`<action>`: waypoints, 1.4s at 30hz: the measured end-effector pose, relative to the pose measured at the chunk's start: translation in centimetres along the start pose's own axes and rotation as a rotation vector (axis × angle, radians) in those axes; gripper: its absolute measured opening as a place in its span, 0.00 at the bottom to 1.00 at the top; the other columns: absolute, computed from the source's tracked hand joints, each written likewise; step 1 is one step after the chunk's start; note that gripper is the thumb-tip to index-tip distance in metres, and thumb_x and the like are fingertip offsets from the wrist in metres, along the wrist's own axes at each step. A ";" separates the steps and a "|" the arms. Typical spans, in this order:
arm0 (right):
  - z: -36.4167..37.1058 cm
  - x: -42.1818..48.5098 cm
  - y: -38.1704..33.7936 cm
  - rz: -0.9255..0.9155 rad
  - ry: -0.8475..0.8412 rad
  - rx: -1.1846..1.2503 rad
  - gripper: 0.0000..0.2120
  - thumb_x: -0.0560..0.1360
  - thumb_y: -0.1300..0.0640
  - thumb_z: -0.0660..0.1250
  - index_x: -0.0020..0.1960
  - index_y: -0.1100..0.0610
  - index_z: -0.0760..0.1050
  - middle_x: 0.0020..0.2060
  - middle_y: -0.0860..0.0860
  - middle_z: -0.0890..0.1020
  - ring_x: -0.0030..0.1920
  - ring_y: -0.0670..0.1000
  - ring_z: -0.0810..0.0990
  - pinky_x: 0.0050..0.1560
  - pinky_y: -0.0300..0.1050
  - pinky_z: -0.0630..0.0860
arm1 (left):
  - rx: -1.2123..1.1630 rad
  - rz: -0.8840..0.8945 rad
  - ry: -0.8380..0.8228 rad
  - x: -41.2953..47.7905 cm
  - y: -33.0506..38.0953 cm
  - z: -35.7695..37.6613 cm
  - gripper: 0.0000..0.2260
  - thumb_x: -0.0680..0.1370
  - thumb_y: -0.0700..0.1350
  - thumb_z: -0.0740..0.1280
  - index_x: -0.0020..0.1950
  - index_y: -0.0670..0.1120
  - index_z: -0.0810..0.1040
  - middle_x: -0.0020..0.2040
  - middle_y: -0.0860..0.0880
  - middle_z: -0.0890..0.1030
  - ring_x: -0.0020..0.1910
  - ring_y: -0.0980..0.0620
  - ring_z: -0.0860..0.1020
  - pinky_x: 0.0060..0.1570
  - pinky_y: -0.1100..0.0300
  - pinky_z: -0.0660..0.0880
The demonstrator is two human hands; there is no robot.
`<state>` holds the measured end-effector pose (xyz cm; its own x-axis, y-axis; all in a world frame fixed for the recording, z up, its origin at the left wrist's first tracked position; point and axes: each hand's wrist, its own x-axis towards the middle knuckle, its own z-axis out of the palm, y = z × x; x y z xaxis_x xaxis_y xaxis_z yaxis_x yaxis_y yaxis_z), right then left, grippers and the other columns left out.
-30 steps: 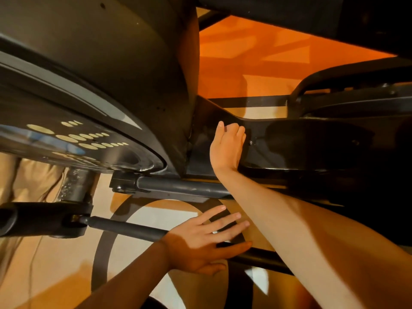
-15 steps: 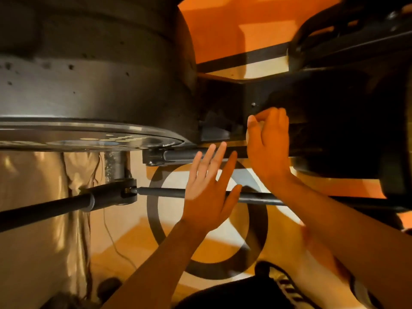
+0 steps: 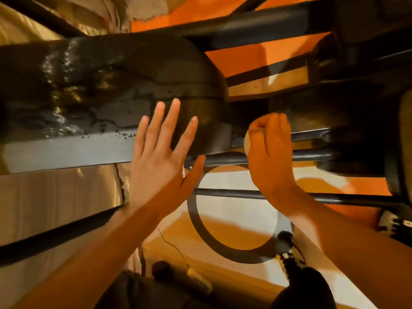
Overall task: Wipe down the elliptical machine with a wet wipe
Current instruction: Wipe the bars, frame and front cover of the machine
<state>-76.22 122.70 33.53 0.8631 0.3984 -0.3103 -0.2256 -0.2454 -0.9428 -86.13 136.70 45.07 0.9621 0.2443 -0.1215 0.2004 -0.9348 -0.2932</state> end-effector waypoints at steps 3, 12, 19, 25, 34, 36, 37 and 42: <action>2.3 1.4 -2.7 0.042 0.071 0.040 0.13 0.78 0.53 0.51 0.49 0.60 0.70 0.48 0.56 0.73 0.50 0.60 0.74 0.54 0.59 0.75 | 0.078 0.017 -0.033 0.9 -3.9 -1.4 0.30 0.85 0.60 0.56 0.83 0.46 0.63 0.84 0.38 0.55 0.83 0.37 0.51 0.82 0.45 0.44; 8.4 7.5 -7.1 -0.008 0.188 -0.038 0.11 0.82 0.62 0.61 0.61 0.66 0.73 0.59 0.63 0.76 0.53 0.50 0.72 0.49 0.22 0.65 | 0.156 0.131 -0.047 4.9 -13.0 -1.0 0.35 0.81 0.64 0.58 0.83 0.47 0.63 0.84 0.39 0.56 0.83 0.36 0.52 0.82 0.41 0.46; 11.9 7.0 -8.1 -0.267 0.241 -0.127 0.08 0.82 0.63 0.66 0.60 0.64 0.78 0.56 0.58 0.81 0.56 0.56 0.80 0.55 0.37 0.74 | 0.085 0.252 -0.031 6.2 -15.2 0.0 0.35 0.78 0.64 0.61 0.79 0.44 0.68 0.82 0.37 0.62 0.82 0.34 0.58 0.80 0.37 0.50; 11.8 3.7 -5.9 -0.363 0.017 -0.417 0.26 0.85 0.51 0.53 0.80 0.60 0.62 0.80 0.57 0.62 0.82 0.55 0.57 0.81 0.51 0.54 | 0.119 0.257 -0.058 6.0 -14.9 0.1 0.36 0.79 0.67 0.60 0.80 0.44 0.68 0.81 0.37 0.63 0.81 0.34 0.59 0.80 0.36 0.50; 9.9 13.9 -8.8 0.376 -0.181 0.059 0.31 0.84 0.36 0.43 0.80 0.51 0.65 0.72 0.52 0.72 0.69 0.52 0.71 0.74 0.56 0.64 | 0.127 0.229 -0.129 6.3 -14.5 -0.3 0.37 0.78 0.68 0.61 0.79 0.43 0.68 0.81 0.35 0.62 0.81 0.34 0.60 0.79 0.34 0.52; 10.5 12.7 -10.3 0.119 -0.274 -0.061 0.29 0.86 0.42 0.42 0.82 0.54 0.60 0.79 0.55 0.66 0.78 0.55 0.63 0.80 0.49 0.54 | 0.118 0.224 -0.142 6.4 -14.4 -0.4 0.37 0.78 0.68 0.61 0.79 0.43 0.68 0.81 0.35 0.63 0.81 0.34 0.60 0.79 0.33 0.52; 10.8 11.4 -10.9 0.011 -0.316 -0.118 0.29 0.86 0.44 0.42 0.82 0.56 0.58 0.81 0.55 0.60 0.81 0.53 0.55 0.80 0.43 0.46 | 0.113 0.222 -0.146 6.4 -14.3 -0.5 0.37 0.78 0.67 0.62 0.78 0.43 0.68 0.80 0.35 0.63 0.81 0.34 0.61 0.79 0.33 0.53; 10.6 8.9 -9.4 -0.345 -0.288 -0.316 0.29 0.85 0.46 0.46 0.81 0.59 0.60 0.81 0.55 0.60 0.82 0.52 0.54 0.82 0.49 0.49 | 0.094 0.214 -0.142 6.3 -14.3 -0.4 0.35 0.79 0.66 0.62 0.78 0.43 0.70 0.80 0.35 0.65 0.80 0.33 0.62 0.79 0.33 0.54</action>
<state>-71.21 137.95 38.31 0.6943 0.7178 -0.0527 0.2336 -0.2940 -0.9268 -82.83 151.54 48.86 0.9439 0.0836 -0.3195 -0.0291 -0.9427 -0.3325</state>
